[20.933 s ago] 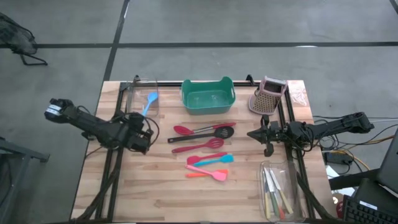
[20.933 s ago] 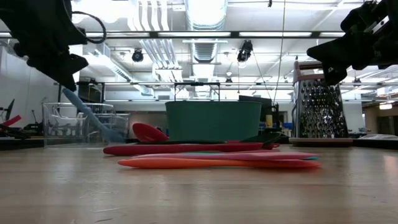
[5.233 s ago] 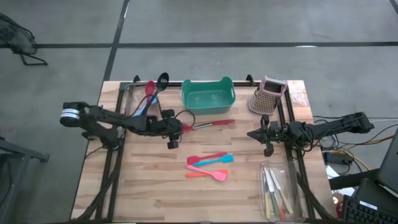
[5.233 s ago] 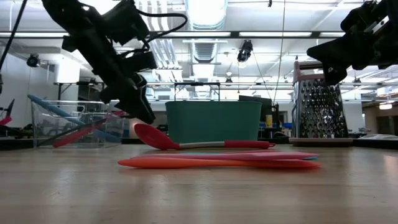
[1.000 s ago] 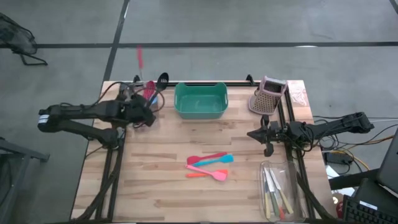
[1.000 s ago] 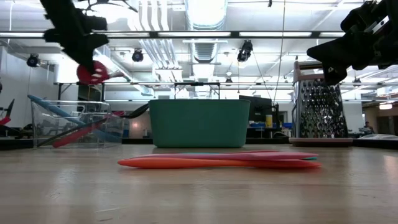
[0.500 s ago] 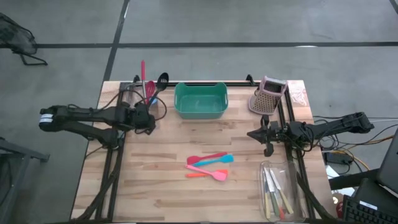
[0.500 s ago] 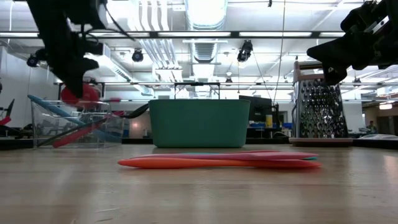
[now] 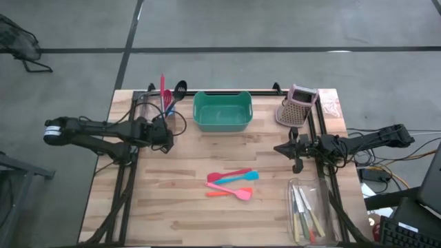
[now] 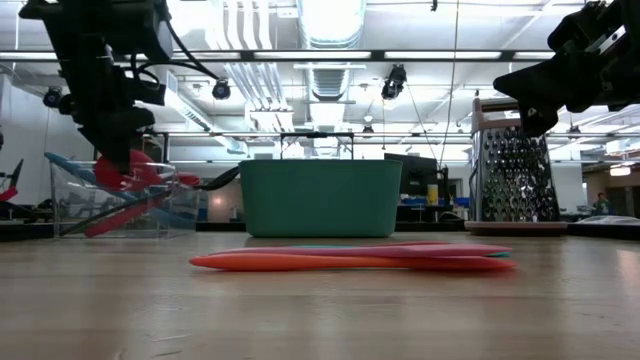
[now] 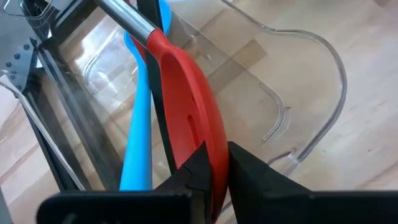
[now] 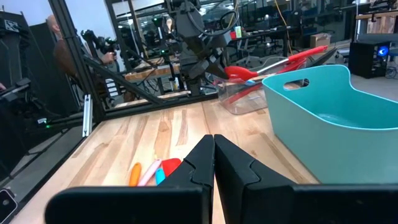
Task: Pick & Place Kitchen Items
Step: Put the light red slotted spoon into the top transparent bin, then put the pink spatula into the green bin
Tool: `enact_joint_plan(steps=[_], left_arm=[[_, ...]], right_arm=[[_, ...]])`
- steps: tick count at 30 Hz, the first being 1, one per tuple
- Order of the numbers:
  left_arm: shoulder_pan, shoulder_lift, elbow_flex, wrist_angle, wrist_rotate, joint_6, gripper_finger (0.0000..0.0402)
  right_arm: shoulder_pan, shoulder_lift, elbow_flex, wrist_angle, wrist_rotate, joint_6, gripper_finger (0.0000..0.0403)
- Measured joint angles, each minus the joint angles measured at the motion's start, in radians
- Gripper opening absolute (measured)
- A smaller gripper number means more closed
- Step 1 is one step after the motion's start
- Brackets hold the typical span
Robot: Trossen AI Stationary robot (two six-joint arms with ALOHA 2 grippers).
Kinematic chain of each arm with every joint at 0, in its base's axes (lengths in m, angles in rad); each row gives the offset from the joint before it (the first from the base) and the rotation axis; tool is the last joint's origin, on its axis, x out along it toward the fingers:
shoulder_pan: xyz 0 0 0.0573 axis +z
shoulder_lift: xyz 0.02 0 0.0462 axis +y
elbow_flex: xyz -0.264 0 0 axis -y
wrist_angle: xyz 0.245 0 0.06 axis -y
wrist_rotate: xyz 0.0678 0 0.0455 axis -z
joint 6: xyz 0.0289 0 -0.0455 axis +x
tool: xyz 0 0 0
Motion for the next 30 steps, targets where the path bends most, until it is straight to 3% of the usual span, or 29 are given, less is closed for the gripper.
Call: enact_joint_plan(steps=[12, 18, 22, 30], left_arm=[[-0.001, -0.006, 0.05, 0.002, 0.013, 0.055, 0.0151], [-0.012, -0.008, 0.127, 0.034, 0.01, 0.103, 0.0169], [-0.077, -0.007, 0.129, 0.172, 0.02, 0.151, 0.017], [-0.309, 0.023, 0.105, 0.529, 0.021, 0.287, 0.017]], right_arm=[[0.0, 0.0, 0.0, 0.0, 0.0, 0.0, 0.0009], [0.0, 0.0, 0.0, 0.0, 0.0, 0.0, 0.0009], [0.0, 0.0, 0.0, 0.0, 0.0, 0.0, 0.0009], [0.0, 0.0, 0.0, 0.0, 0.0, 0.0, 0.0009]])
